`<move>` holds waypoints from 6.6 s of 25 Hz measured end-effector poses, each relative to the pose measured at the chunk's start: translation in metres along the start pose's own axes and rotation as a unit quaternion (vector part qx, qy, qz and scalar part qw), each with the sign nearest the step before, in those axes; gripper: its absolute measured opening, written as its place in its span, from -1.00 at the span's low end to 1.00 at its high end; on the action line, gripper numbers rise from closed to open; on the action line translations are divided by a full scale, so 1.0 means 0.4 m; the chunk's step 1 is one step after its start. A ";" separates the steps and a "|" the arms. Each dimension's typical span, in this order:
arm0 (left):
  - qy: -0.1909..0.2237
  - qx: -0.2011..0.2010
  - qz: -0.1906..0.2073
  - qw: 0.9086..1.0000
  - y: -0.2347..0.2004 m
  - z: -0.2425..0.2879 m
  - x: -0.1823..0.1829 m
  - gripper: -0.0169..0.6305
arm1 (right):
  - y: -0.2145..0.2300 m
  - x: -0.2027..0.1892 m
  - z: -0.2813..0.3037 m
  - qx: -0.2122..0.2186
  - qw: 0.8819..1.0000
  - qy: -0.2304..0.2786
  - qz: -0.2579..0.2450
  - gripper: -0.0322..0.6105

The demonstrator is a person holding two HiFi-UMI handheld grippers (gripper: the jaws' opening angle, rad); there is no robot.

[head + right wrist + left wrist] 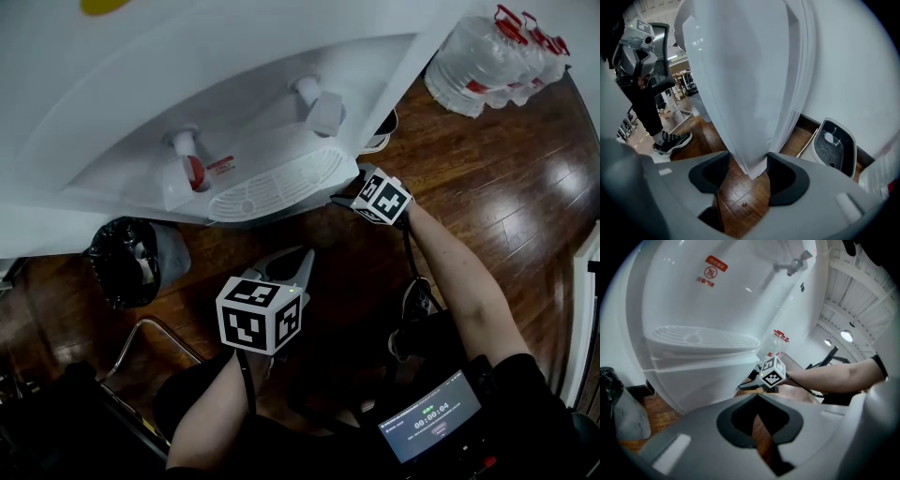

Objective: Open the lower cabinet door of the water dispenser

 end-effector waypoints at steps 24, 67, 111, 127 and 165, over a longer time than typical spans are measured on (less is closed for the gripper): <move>0.001 0.008 0.024 1.000 0.082 -0.144 -0.185 -0.88 | -0.359 -0.139 -0.019 -0.004 1.000 -0.018 0.004 -0.35; 0.100 0.284 -0.021 0.953 -0.319 -0.393 -0.344 -0.38 | -0.952 0.165 0.306 0.177 0.960 -0.057 -0.208 -0.61; 0.302 0.262 0.016 0.917 -0.166 -0.478 -0.041 -0.75 | -0.670 0.310 -0.370 -0.120 0.930 0.337 0.081 -0.70; 0.127 0.277 -0.029 0.952 -0.399 -0.345 -0.525 -0.58 | -0.674 0.282 -0.431 -0.143 0.903 0.382 0.133 -0.73; 0.112 0.395 -0.084 0.908 -0.613 -0.236 -0.642 -0.27 | -0.748 0.296 -0.336 -0.038 0.904 0.388 0.176 -0.77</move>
Point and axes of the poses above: the fingertips, and each gripper's own axes: z forward along the fingers, y to its right, x out of its top, the point moved 3 cm from there along -z, backward along the fingers, and after that the axes turned 11 degrees about x, right-handed, at the moved point
